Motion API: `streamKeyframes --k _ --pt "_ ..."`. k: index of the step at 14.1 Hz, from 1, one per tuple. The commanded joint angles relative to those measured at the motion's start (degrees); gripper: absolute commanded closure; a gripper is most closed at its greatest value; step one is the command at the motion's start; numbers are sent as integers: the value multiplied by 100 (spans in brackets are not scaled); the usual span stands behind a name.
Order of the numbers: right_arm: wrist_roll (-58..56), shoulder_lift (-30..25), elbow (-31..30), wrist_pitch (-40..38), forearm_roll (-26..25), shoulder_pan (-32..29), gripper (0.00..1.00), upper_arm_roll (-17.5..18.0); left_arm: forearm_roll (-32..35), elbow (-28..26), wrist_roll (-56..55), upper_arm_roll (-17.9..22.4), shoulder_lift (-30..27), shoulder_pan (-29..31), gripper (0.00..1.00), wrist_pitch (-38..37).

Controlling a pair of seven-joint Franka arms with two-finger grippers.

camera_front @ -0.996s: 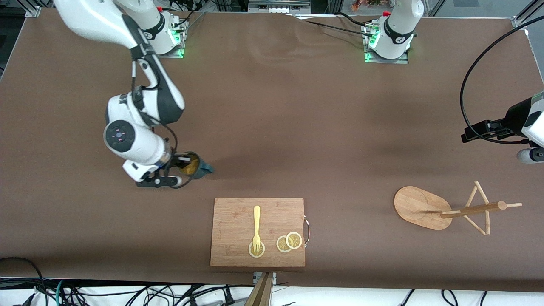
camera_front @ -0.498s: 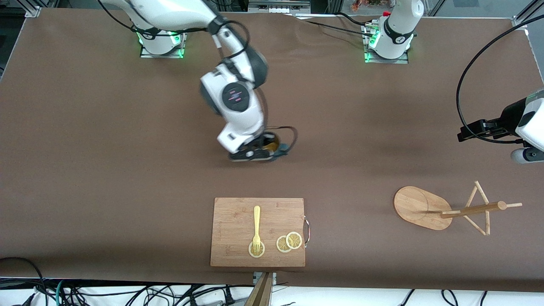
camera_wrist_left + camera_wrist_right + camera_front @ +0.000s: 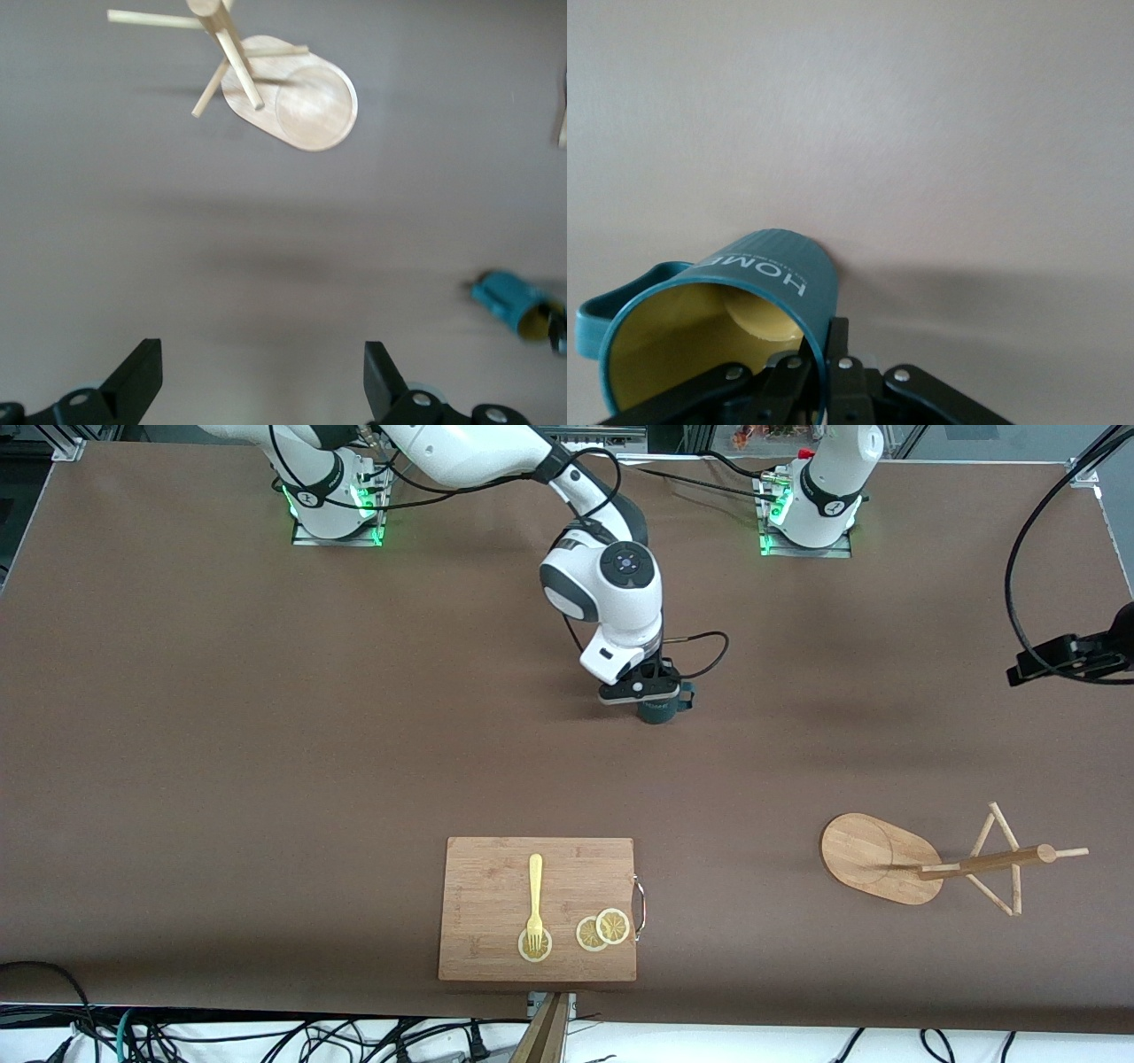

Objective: Pass cup and hang on rack
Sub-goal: 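Carry the teal mug with the right gripper toward the table middle, then set down the mug and open the right gripper while the left gripper approaches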

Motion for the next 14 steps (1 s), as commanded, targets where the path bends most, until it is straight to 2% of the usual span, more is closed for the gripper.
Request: streamKeyframes --k 1,2,3,5,7,10,12,14 --pt "67 64 236 -74 -90 27 100 -85 44 -423 2020 -7 -98 -56 0 -231" --pt "67 72 228 -74 -99 44 98 -85 44 -467 2786 -16 -98 -143 0 -345" --pt "67 64 219 -74 -99 45 87 -85 53 -607 3376 -7 -81 -179 0 -425" --pt "50 2 227 -239 -90 18 73 -94 -139 -810 4405 -16 -55 -145 0 -417" --pt "23 -173 236 -530 -73 -17 63 -103 -491 -1274 5216 -16 -54 -144 0 -355" --pt "-134 -698 245 -1301 -29 -279 58 -103 -1070 -2082 6532 -16 -55 -92 0 266" --pt "-799 -1287 228 -1969 198 -848 46 -76 -1544 -2680 7439 -16 -63 -92 0 864" --pt "-1659 -1719 219 -2585 602 -1516 21 -94 -2124 -3251 8352 -16 -54 -92 0 1514"
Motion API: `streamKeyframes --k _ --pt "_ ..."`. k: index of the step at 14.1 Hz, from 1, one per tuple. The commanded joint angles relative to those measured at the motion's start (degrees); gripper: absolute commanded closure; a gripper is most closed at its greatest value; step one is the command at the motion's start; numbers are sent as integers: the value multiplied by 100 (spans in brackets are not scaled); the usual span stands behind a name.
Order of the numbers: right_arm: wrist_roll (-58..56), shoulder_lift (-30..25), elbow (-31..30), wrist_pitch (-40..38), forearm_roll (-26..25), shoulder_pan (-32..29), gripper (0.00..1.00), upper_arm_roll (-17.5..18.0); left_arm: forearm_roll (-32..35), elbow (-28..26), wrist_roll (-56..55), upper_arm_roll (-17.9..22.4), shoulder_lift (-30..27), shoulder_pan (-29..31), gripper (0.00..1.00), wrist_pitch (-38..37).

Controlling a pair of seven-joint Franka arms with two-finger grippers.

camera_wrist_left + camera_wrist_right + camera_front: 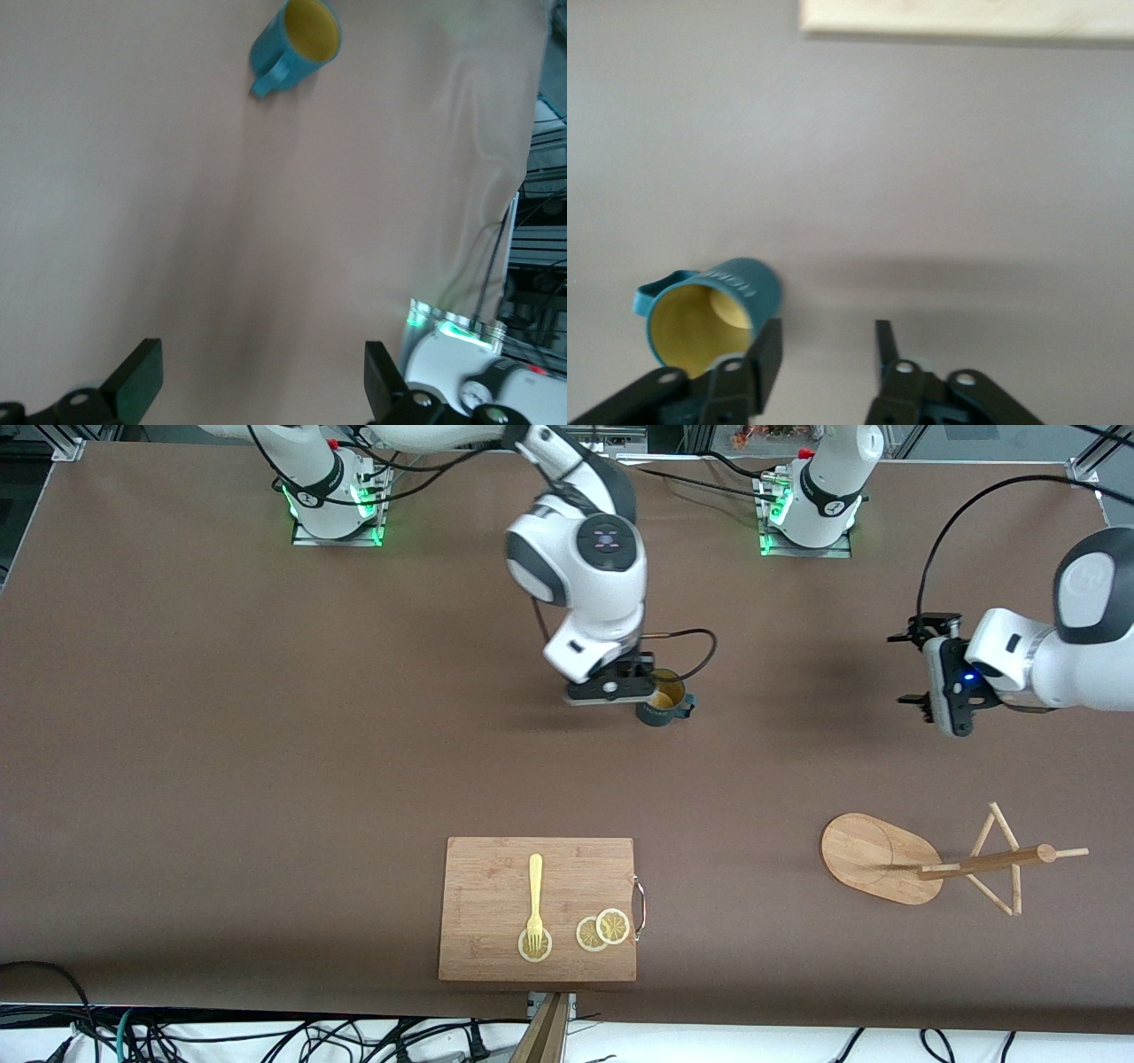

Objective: Pass cup and hang on rack
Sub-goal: 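Set down the mug and open the right gripper while the left gripper approaches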

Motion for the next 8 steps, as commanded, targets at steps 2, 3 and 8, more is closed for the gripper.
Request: streamKeyframes --k 2,3,8 --pt "-1674 -817 -214 -892 473 -1471 0 125 -1029 -1065 1596 -8 -170 25 0 1001" --pt "-1747 -931 -232 -1094 517 -1849 0 116 -1241 -1284 1790 -34 -170 -18 0 1230" --pt "-2678 -1484 -328 -1815 535 -2924 0 -24 -3111 -2507 3861 -499 39 -19 0 2601"
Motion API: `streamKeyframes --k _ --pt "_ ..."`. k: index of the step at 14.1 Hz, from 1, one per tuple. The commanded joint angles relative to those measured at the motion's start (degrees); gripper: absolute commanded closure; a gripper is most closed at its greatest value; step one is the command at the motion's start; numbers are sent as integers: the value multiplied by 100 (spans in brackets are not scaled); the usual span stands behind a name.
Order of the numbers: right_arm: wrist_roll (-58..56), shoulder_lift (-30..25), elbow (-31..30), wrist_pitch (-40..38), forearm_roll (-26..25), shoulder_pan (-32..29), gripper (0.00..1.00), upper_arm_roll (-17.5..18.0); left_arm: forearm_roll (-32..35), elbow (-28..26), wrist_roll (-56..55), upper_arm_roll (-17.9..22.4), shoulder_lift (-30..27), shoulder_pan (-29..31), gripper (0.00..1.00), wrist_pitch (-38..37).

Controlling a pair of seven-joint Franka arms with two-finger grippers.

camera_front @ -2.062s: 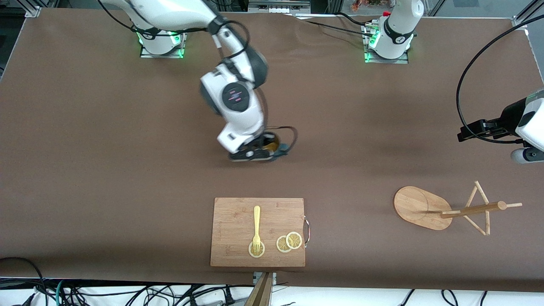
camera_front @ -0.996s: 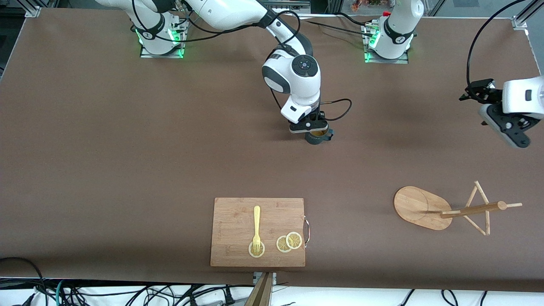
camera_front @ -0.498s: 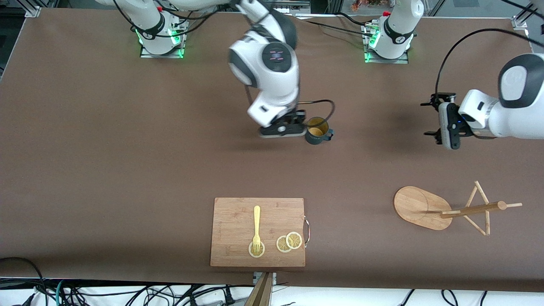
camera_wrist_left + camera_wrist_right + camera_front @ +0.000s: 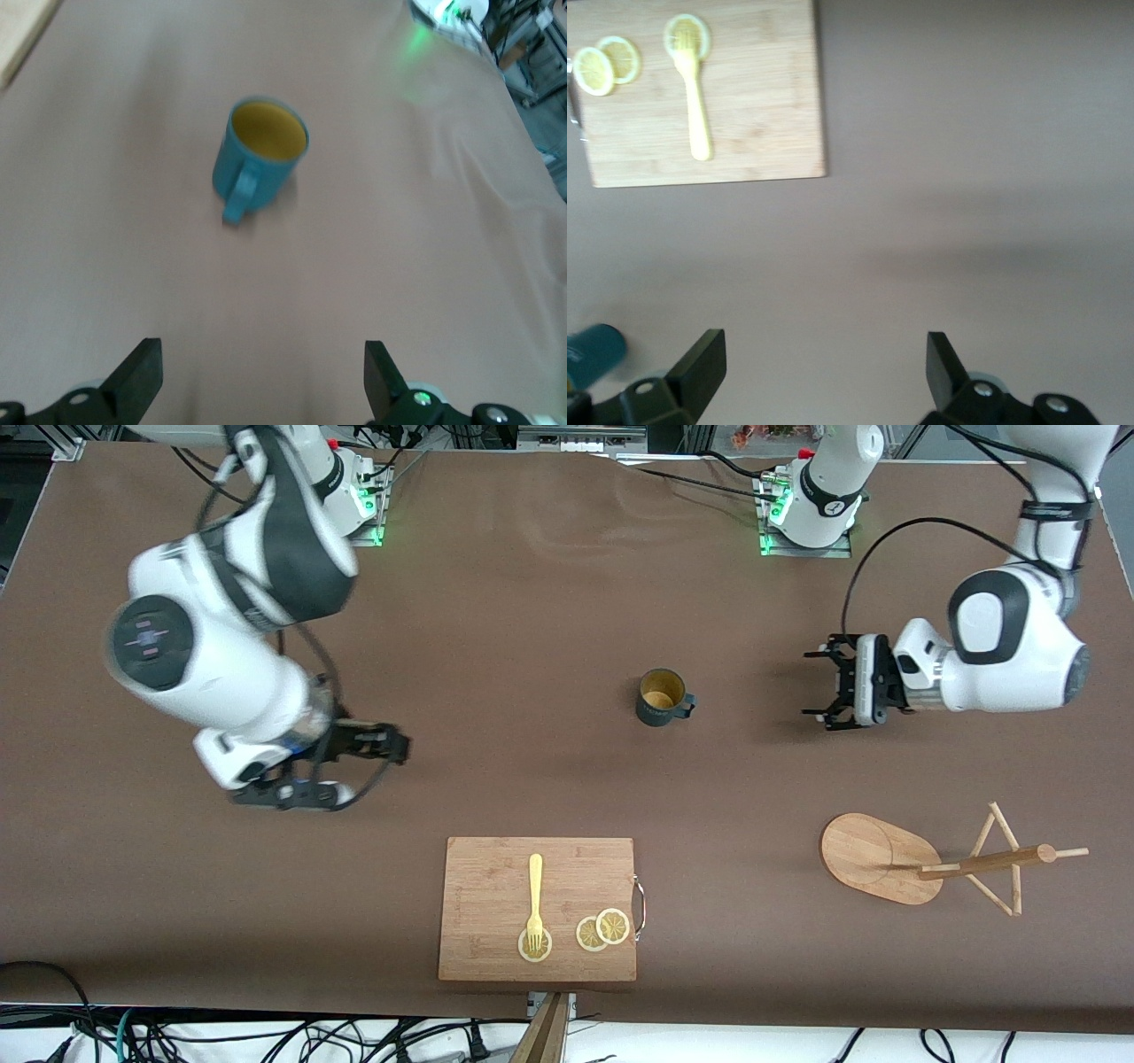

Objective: Pass cup and hang on rack
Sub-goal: 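Withdraw the right gripper while the left gripper grasps the mug handle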

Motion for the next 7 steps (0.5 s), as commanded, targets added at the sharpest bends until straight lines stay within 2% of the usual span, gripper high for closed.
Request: streamKeyframes --k 1,5,7 --pt "-407 -767 -469 -500 41 -120 0 -142 -944 -529 1533 -187 149 15 0 631" --pt "-1188 -1971 -1672 -536 15 -120 0 -915 -1893 -529 3202 -196 975 -47 0 781" --pt "-1278 -2446 -2261 -449 -11 -111 0 -1092 -2543 -529 4056 -196 1361 -56 0 782"
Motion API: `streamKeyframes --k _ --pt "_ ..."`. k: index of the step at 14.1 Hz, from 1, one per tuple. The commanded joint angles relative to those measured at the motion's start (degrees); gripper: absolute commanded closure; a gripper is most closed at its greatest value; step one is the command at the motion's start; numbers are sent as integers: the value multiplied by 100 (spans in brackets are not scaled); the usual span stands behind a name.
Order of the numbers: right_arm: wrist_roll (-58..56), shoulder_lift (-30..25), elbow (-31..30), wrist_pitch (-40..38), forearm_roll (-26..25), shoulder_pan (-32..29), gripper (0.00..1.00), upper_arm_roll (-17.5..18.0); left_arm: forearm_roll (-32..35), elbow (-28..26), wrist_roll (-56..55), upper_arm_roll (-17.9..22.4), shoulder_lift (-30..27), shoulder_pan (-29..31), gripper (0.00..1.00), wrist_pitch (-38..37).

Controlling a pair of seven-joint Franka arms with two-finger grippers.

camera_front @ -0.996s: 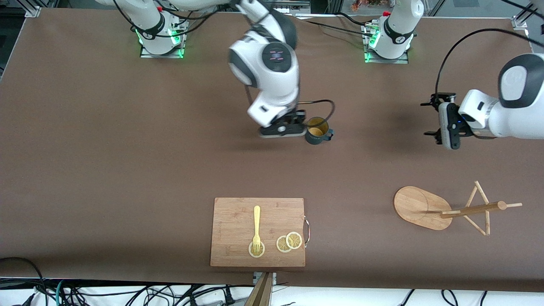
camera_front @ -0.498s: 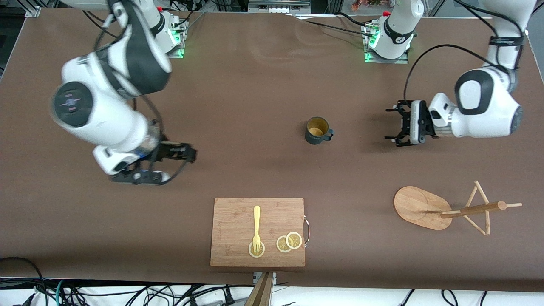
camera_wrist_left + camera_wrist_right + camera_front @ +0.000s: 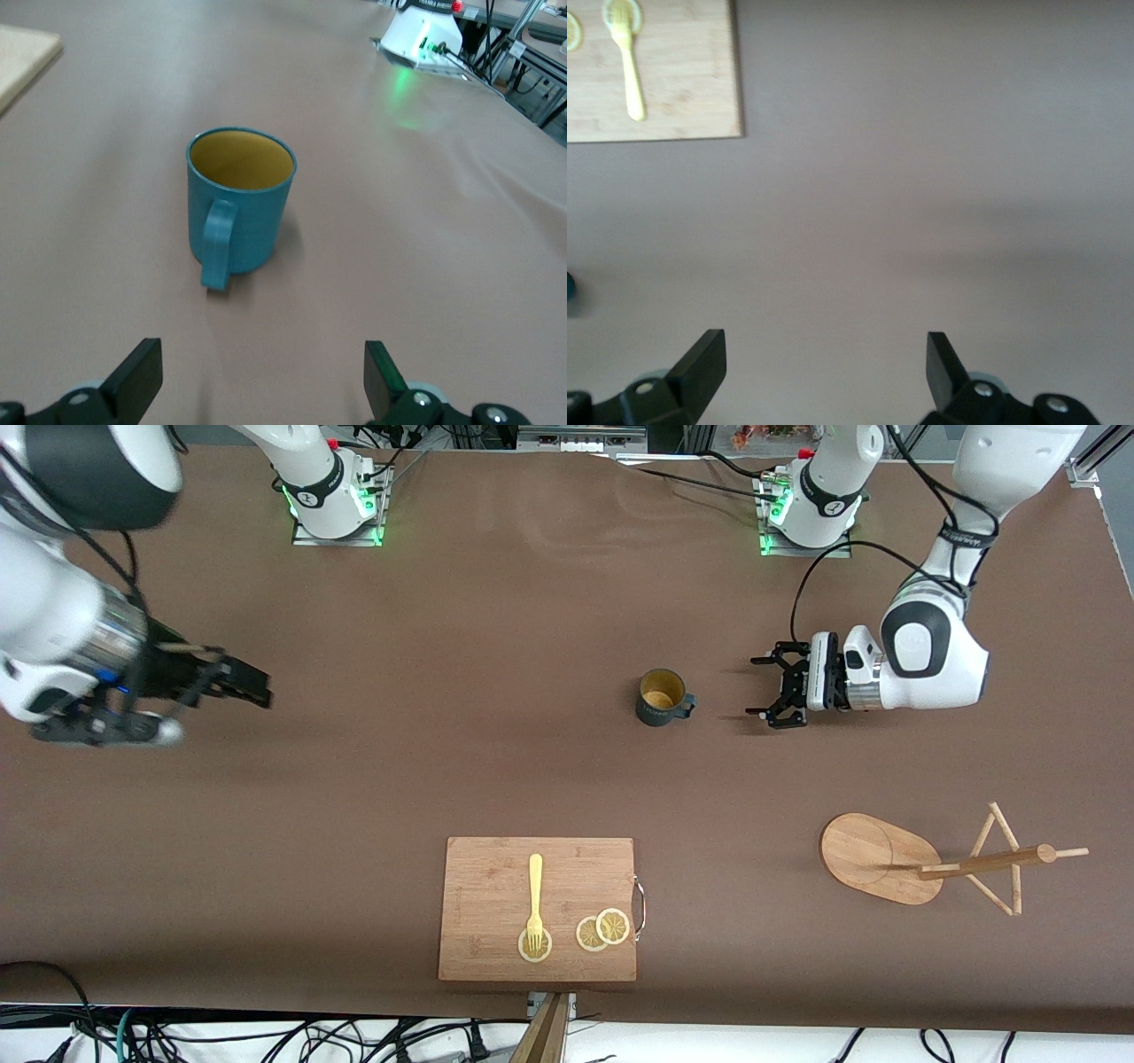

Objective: Pass cup and hang on rack
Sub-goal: 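Withdraw the right gripper while the left gripper grasps the mug handle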

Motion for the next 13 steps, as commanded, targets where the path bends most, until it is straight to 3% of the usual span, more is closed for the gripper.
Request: streamKeyframes --k 1,5,7,13 --pt "-157 -778 -1044 179 -14 35 0 -112 -796 34 1395 0 573 -116 0 117" --pt "-166 -920 -1238 -5 -110 -156 0 -34 -1456 69 2037 0 960 -275 0 274" --pt "-166 -964 -1361 64 -320 -1181 0 1070 -1947 147 2485 0 1311 -424 0 275" --pt "-157 -631 -1300 539 -375 -1213 0 1119 -2372 350 2690 -8 1471 -662 0 275"
